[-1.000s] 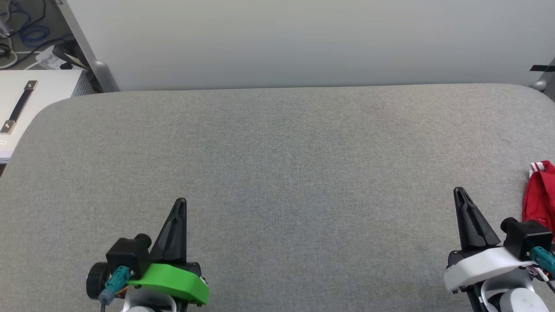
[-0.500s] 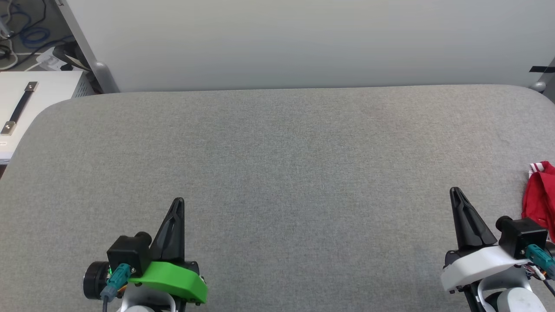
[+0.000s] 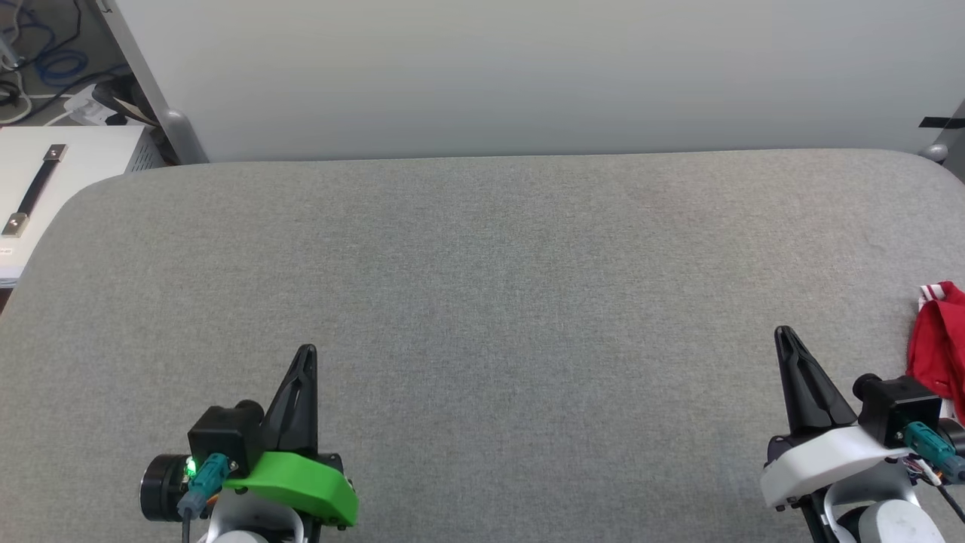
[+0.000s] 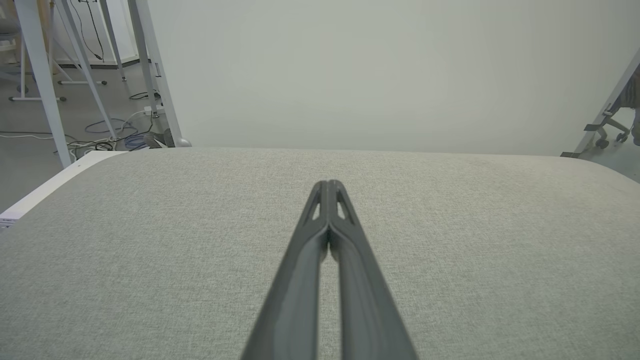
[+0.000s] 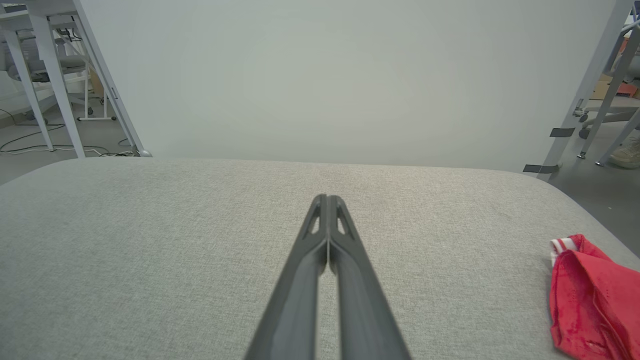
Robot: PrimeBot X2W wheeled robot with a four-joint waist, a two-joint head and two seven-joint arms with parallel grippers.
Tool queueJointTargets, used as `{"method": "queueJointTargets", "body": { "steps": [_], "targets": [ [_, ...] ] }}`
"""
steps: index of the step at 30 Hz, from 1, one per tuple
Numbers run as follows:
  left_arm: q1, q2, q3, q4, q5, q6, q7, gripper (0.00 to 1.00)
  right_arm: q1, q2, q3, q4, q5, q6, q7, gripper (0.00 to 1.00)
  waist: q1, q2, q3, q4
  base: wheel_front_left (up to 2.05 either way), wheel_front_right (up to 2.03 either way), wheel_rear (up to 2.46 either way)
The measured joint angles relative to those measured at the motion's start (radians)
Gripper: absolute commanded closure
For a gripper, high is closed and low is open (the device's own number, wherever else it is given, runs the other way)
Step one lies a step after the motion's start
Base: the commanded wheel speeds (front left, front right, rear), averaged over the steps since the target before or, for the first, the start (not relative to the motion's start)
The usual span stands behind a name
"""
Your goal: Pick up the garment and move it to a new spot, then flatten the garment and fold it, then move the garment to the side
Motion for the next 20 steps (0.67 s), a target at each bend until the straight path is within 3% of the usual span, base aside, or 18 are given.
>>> {"method": "queueJointTargets", "body": {
  "steps": [20],
  "targets": [
    [0.000, -0.002, 0.008, -0.011, 0.035, 0.022, 0.040, 1.00, 0.008, 0.021, -0.003, -0.020, -0.039, 0.000, 0.040, 1.00, 0.0000, 0.0000, -0.005, 0.000, 0.00, 0.00, 0.00]
  ]
}}
